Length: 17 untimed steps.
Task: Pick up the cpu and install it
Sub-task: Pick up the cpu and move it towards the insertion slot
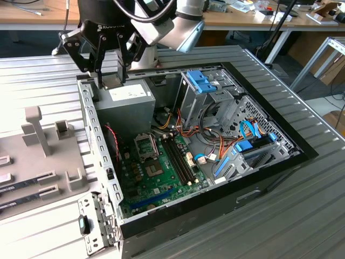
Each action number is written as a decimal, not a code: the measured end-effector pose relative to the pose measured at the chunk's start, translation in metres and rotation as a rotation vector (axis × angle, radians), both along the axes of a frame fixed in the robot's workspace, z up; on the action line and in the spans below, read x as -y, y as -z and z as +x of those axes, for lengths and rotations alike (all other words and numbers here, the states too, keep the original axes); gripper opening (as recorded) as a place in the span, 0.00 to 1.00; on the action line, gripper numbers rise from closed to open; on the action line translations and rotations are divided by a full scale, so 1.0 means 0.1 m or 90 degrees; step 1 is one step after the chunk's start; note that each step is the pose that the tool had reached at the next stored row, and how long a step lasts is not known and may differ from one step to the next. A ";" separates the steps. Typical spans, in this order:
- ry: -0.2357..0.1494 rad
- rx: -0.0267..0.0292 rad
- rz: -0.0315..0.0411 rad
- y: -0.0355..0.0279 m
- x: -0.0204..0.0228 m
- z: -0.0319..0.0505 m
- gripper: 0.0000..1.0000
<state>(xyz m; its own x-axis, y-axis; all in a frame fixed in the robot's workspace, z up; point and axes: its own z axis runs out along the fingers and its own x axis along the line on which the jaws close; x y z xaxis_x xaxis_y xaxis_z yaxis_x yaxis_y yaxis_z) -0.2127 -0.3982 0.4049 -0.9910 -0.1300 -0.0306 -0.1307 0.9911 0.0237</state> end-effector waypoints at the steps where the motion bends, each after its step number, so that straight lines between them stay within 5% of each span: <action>1: 0.000 0.0000 -0.0001 0.002 0.000 0.008 0.47; 17: 0.000 0.0001 -0.0023 0.035 0.001 0.152 0.47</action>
<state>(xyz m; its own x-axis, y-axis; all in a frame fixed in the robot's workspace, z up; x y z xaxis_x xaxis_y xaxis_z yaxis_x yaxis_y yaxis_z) -0.1975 -0.3984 0.4014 -0.9910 -0.1300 -0.0302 -0.1307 0.9912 0.0202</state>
